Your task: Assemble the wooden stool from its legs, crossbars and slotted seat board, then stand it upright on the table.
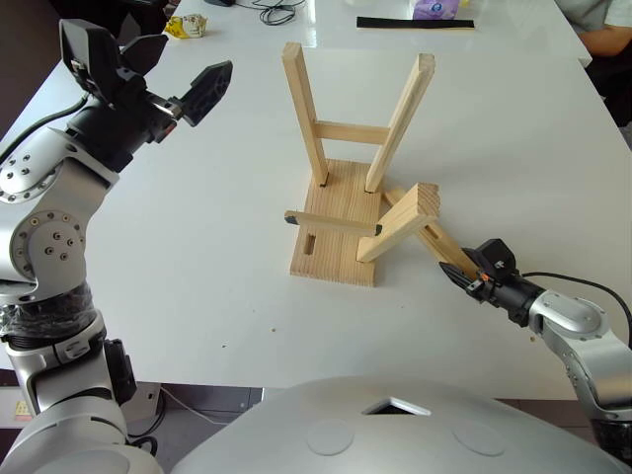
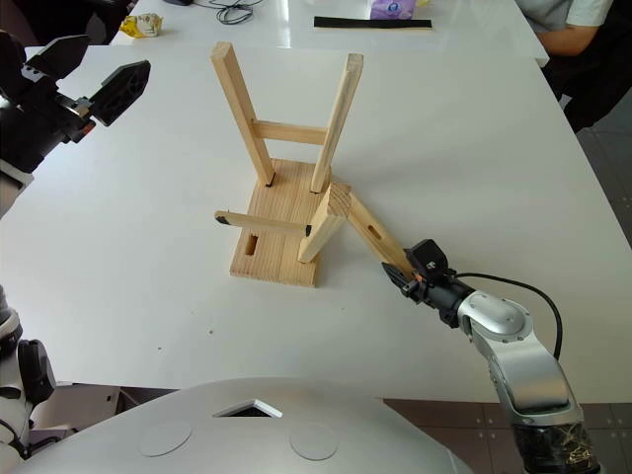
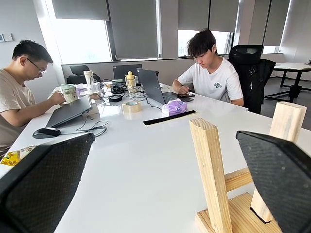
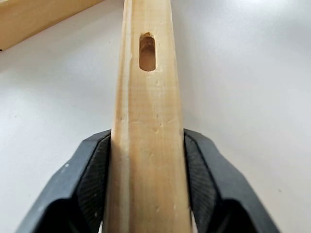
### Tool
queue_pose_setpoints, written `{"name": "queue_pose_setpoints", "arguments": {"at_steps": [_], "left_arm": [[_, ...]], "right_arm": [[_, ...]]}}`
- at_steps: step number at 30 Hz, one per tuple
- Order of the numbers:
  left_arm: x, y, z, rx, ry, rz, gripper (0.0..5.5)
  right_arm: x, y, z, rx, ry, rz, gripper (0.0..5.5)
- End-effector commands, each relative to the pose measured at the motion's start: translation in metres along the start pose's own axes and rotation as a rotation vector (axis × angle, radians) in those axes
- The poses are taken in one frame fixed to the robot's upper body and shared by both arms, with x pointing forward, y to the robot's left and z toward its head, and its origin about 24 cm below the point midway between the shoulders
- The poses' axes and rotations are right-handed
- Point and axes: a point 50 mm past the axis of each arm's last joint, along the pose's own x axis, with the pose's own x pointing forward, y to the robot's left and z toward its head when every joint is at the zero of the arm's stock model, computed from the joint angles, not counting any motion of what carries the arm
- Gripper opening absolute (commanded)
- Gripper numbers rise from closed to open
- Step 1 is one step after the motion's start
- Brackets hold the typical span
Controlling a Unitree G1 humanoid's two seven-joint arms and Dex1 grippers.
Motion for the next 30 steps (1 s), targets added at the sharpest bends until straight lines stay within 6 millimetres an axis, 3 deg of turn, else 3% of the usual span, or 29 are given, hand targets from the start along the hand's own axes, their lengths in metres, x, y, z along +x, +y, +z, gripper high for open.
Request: {"name": "queue_pose_setpoints", "arguments": {"at_steps": [1,4,9,12,16,21,25,30], "left_arm": [[0.002,0.002,0.004,0.023,-0.009,0.006,5.4],[0.003,0.004,0.005,0.028,-0.027,0.009,5.4],[0.003,0.008,0.006,0.04,-0.039,0.017,5.4],[0.001,0.013,0.009,0.028,-0.062,0.01,5.4],[-0.003,0.011,0.012,-0.034,-0.078,-0.074,5.4],[-0.001,-0.002,0.014,-0.182,-0.104,-0.255,5.4],[0.01,-0.028,0.014,-0.266,-0.11,-0.436,5.4],[0.023,-0.054,0.008,-0.31,-0.075,-0.583,5.4]], "right_arm": [[0.001,-0.002,-0.01,0.02,0.059,-0.029,2.07],[0.0,-0.012,-0.004,0.016,0.032,-0.071,2.07],[-0.009,-0.046,0.02,0.018,-0.073,-0.2,2.07],[-0.022,-0.068,0.054,0.106,-0.269,-0.24,2.07],[-0.045,-0.08,0.111,0.144,-0.536,-0.145,2.07],[-0.064,-0.074,0.17,0.112,-0.729,0.089,2.07],[-0.061,-0.049,0.213,0.007,-0.793,0.332,2.07],[-0.05,-0.017,0.234,-0.062,-0.772,0.56,2.07]]}}
